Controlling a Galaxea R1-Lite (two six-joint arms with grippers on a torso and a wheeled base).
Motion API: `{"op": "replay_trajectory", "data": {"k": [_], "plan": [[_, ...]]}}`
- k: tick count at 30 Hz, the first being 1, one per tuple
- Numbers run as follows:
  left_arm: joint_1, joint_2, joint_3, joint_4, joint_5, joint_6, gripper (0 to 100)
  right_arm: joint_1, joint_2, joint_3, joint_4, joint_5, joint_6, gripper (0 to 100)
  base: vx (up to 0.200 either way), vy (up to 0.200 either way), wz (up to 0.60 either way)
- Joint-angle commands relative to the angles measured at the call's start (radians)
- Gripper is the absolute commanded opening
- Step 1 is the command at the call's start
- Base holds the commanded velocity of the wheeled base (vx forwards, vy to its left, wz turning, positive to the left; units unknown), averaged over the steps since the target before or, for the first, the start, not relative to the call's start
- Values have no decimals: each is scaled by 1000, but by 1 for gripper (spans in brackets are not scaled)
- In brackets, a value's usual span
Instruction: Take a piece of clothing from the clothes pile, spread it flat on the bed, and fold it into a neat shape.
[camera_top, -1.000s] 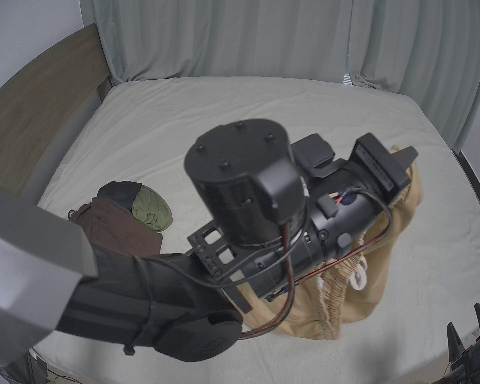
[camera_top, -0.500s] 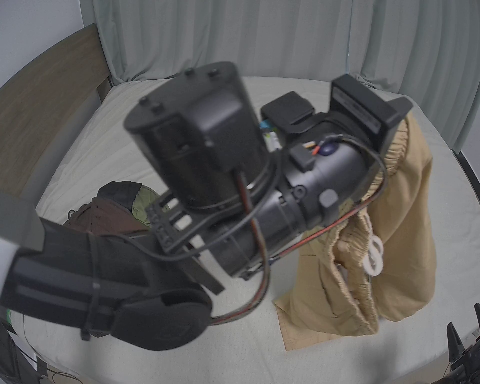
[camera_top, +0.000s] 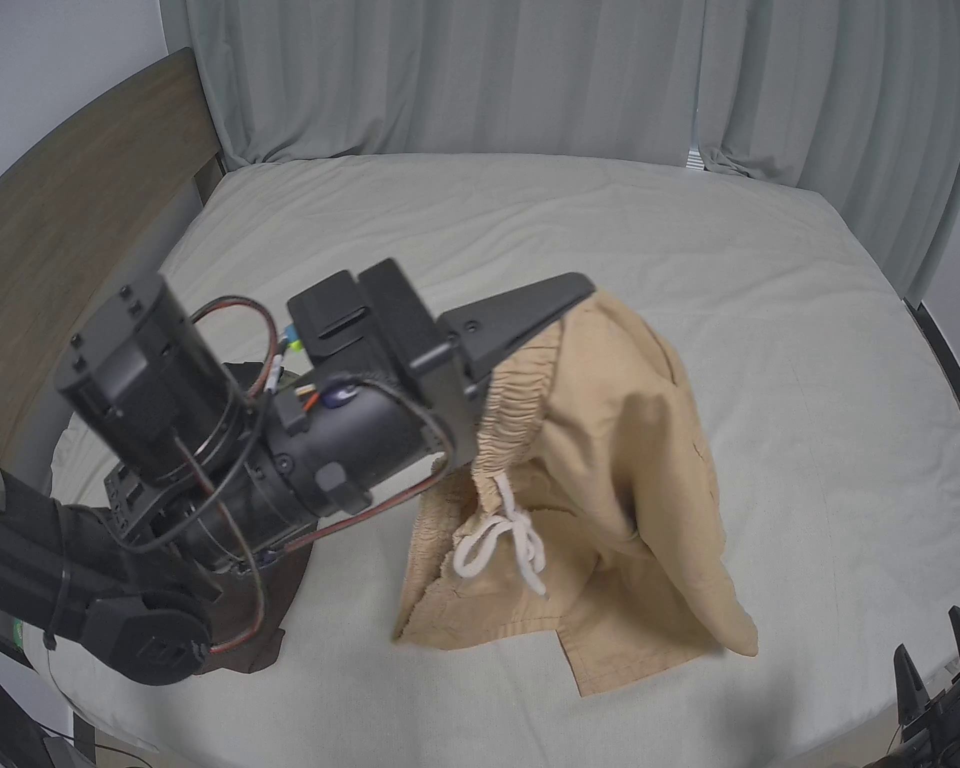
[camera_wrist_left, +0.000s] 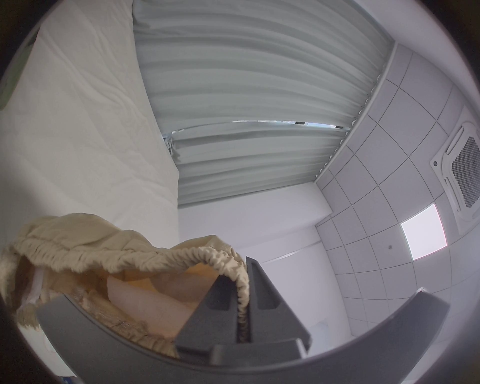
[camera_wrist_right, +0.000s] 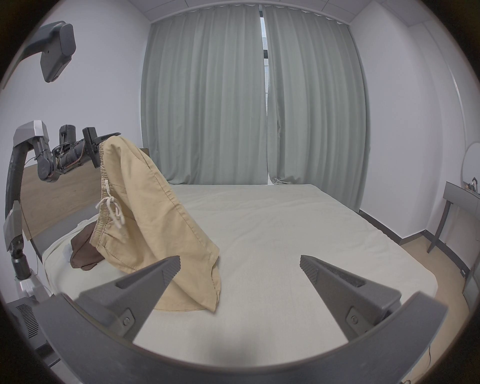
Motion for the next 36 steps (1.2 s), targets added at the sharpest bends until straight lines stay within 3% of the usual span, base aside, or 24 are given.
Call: {"op": "replay_trajectory", "data": {"k": [1,11,15,27,36], "plan": [[77,-21,110,-67,-17,1,0,0,-16,16,0,1,-2,100,0,0,0],[197,-12,222,-140,-85,10,0,0,-16,18,0,1,-2,100,0,0,0],[252,45,254,-229,-99,18,0,0,-16,18,0,1,-2,100,0,0,0],[296,116,297,-244,-166,170,0,0,-16,18,0,1,-2,100,0,0,0],[402,117,323,-244,-266,271,0,0,-16,16,0,1,-2,100,0,0,0]]}}
